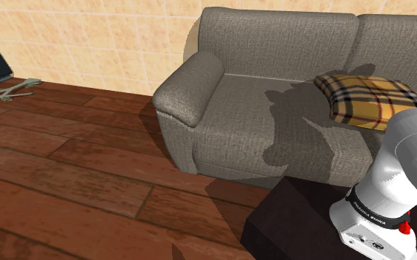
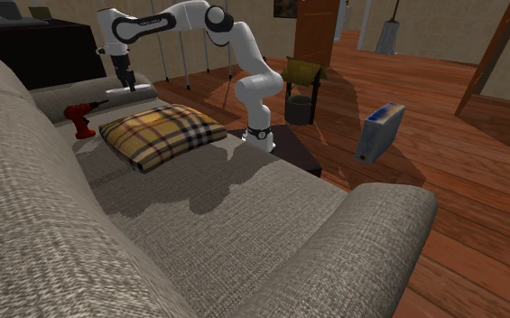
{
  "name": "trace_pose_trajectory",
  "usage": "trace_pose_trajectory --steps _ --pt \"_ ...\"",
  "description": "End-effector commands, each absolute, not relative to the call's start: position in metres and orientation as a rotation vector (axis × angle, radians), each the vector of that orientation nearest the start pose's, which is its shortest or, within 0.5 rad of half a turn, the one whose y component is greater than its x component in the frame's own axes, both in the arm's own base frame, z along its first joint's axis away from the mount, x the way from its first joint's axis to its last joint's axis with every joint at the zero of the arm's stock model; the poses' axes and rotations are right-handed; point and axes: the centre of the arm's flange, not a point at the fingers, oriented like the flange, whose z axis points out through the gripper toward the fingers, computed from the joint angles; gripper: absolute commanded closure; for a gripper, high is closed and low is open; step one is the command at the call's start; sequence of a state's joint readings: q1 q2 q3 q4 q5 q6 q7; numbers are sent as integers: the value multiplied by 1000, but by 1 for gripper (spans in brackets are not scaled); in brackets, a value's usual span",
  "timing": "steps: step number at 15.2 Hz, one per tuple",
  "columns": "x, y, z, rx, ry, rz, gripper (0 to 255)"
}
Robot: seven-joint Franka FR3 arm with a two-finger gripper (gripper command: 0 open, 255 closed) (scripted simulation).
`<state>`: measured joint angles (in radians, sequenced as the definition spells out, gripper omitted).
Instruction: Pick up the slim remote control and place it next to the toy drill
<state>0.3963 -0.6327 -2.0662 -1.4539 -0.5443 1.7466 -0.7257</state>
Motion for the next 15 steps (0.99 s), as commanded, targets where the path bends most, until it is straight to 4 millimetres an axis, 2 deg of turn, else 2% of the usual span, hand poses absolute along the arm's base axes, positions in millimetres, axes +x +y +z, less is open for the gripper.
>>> trace_pose_trajectory --steps 1,15 --pt "-254 -624 444 -2798 1398 -14 255" --pt "-254 -624 370 -2798 1398 -14 255"
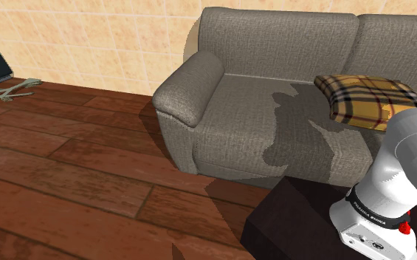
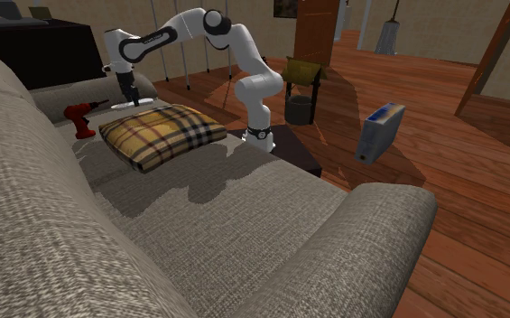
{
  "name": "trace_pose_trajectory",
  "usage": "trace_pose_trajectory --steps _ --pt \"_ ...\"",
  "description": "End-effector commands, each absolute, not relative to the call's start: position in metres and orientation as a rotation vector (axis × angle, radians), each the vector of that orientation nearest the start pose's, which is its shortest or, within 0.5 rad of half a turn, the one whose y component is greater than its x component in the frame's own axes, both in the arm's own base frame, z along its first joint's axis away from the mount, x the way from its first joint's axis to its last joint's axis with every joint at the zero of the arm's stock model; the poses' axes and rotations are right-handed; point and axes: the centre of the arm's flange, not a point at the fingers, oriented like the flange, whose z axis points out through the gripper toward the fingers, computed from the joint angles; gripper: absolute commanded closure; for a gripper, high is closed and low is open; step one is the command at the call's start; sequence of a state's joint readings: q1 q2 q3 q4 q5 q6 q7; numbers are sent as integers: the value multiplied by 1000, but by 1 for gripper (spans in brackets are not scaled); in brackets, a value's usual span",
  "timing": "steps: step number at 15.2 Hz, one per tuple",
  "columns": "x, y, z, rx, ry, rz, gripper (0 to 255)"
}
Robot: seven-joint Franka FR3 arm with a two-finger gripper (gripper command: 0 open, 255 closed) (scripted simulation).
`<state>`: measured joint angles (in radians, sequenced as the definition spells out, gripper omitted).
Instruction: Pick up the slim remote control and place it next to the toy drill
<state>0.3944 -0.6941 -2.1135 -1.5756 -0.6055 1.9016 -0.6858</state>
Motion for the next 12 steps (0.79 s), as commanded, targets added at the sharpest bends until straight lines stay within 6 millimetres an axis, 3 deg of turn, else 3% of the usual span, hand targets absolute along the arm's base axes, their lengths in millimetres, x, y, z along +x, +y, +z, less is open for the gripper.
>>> trace_pose_trajectory --steps 1,4,11,12 --pt "-254 -624 365 -2798 1398 -14 255" --pt "-254 -624 351 -2798 1398 -14 255" --pt "-254 -624 351 -2798 1398 -14 255" --pt "-254 -624 351 -2798 1398 -14 0"
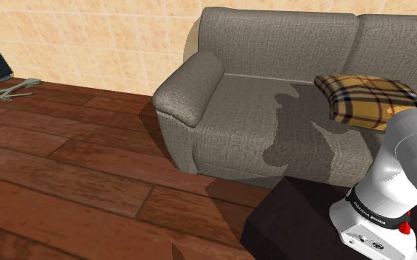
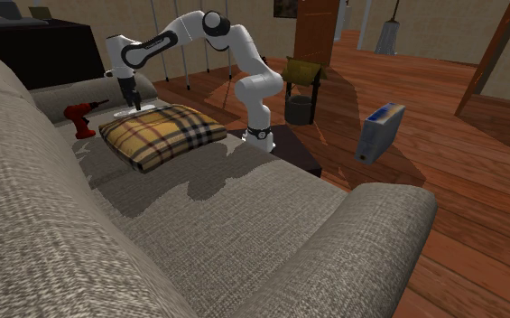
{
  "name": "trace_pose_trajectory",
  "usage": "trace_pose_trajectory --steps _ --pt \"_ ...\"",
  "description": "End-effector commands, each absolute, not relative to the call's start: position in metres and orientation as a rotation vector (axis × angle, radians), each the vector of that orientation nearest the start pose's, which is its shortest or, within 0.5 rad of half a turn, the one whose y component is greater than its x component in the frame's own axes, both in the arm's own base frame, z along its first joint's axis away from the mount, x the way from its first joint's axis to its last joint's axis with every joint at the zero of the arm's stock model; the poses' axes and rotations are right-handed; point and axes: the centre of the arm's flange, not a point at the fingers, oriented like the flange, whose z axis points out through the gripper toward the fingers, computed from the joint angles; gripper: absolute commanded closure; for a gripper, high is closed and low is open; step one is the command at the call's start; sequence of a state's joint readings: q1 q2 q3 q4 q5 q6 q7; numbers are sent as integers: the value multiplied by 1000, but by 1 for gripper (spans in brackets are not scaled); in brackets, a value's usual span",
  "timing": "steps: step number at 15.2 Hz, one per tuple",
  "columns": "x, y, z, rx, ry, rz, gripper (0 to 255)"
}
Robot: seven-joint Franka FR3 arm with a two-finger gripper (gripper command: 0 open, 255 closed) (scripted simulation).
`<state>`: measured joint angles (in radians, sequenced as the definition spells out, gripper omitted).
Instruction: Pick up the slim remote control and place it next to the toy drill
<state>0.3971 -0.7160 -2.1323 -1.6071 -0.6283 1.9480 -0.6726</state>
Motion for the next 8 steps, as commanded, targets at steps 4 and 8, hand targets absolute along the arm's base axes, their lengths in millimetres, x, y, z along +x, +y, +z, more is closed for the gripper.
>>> trace_pose_trajectory --steps 4,8 --pt "-254 -624 351 -2798 1398 -14 0" --pt "-254 -624 391 -2798 1398 -14 0"
